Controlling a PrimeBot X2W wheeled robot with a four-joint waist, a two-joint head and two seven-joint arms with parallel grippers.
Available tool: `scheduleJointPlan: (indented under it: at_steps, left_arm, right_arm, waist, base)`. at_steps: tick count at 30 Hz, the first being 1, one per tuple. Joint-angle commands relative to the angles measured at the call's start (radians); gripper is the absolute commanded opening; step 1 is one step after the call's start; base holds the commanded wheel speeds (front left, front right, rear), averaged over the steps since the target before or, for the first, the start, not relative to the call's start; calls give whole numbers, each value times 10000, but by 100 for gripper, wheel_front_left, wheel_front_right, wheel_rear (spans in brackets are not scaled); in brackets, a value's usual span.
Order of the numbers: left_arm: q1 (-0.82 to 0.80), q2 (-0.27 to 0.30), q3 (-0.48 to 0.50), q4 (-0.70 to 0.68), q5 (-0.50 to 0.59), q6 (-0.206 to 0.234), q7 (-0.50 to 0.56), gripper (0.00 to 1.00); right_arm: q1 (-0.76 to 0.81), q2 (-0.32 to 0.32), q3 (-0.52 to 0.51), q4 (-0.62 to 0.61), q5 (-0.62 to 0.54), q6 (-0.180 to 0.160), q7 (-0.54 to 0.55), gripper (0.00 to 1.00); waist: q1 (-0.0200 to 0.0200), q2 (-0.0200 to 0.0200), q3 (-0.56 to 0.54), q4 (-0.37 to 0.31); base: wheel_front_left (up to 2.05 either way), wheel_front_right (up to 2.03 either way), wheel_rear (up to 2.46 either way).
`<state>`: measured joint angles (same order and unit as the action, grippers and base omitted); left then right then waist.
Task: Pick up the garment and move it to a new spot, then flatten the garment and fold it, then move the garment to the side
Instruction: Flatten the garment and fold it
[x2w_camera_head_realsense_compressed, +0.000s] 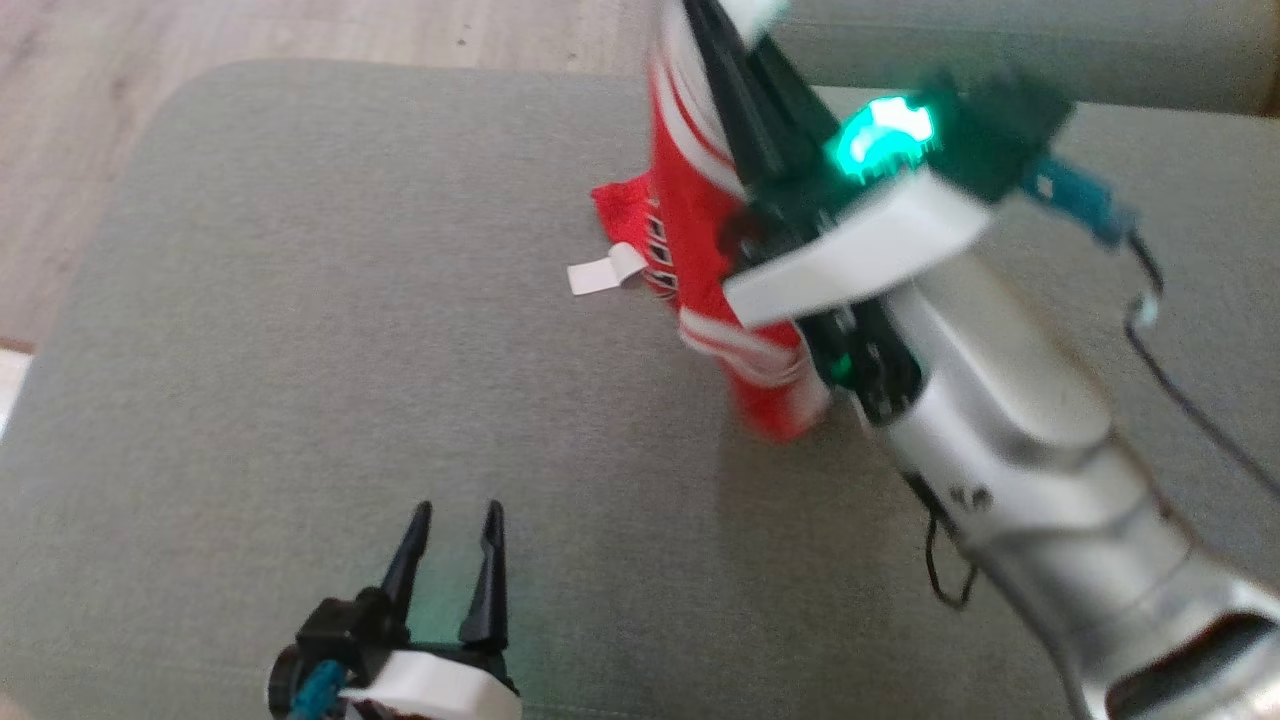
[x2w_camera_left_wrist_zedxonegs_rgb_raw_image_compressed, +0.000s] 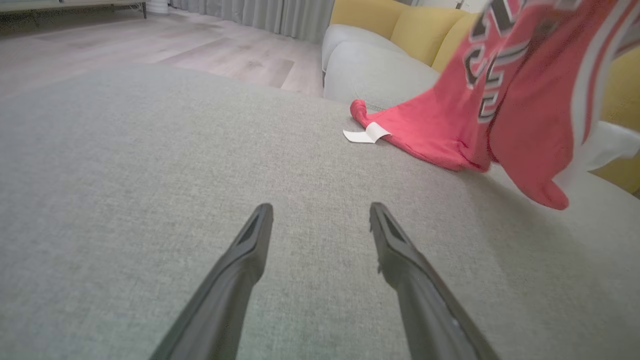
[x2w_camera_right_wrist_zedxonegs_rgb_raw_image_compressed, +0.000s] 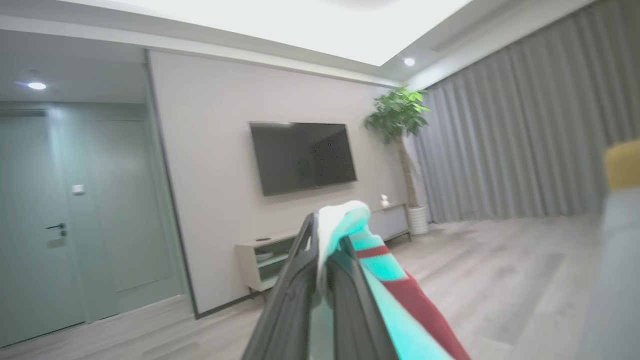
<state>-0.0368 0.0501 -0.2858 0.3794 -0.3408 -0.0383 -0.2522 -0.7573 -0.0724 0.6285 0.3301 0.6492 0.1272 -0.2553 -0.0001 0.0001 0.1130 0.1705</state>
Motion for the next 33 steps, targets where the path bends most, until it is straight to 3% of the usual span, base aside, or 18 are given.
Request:
scheduleJointPlan:
  at_steps: [1,5,10,16,19,22,27,28,29,33]
  left_arm:
    - [-212,1,163,-204,-108,-20,-95,100]
    - [-97,1,-209,-77,-330,9,-95,100]
    - [160,1,-283,101,-439,61,-95,100]
    - [361,1,-37,52,-511,125,-95,100]
    - [379,1,-3,53,-517,106,-95,100]
    - [295,1,-65,25,-516,70,-95,100]
    - [-33,1,-131,-49,-396,61,-95,100]
    - [-110,1,-136,-37,-347,43,-95,100]
    - [-222,1,-93,-27,-295,35,-95,100]
    - [-364,1,-31,12,-219,3,-95,100]
  right_arm:
    - [-468,222,250,-418,151,35,-65,0]
    - [-1798,222,439,-443,573,35,-65,0]
    - [-3126,222,-641,407,416,35,-65,0]
    - [-3334,179,-1968,1953,-594,35,-65,0]
    - [-2493,-369,-1978,2542,-807,35,-65,0]
    - [-1214,-1338,-2031,3193,-802,35,-65,0]
    - [574,-2707,-2840,4284,-963,35,-65,3]
    - [806,-2854,-2937,4483,-1041,35,-65,57]
    - [1077,-2969,-3065,5026,-1047,35,-65,100]
    - [983,-3188,-3337,5532,-1549,35,-65,100]
  waist:
    - [1,-1,-172,284]
    - [1,-1,-385,953]
    - [1,-1,-432,1547]
    - [1,-1,-187,1478]
    - [1,-1,-88,1228]
    - [1,-1,27,961]
    - [1,-1,337,536]
    - [1,-1,381,472]
    - [1,-1,464,319]
    - [1,-1,553,126]
  base:
    - [0,0,0]
    - [0,0,0]
    - [0,0,0]
    - [0,0,0]
    - [0,0,0]
    - [0,0,0]
    - [0,0,0]
    - [0,0,0]
    - [0,0,0]
    - [0,0,0]
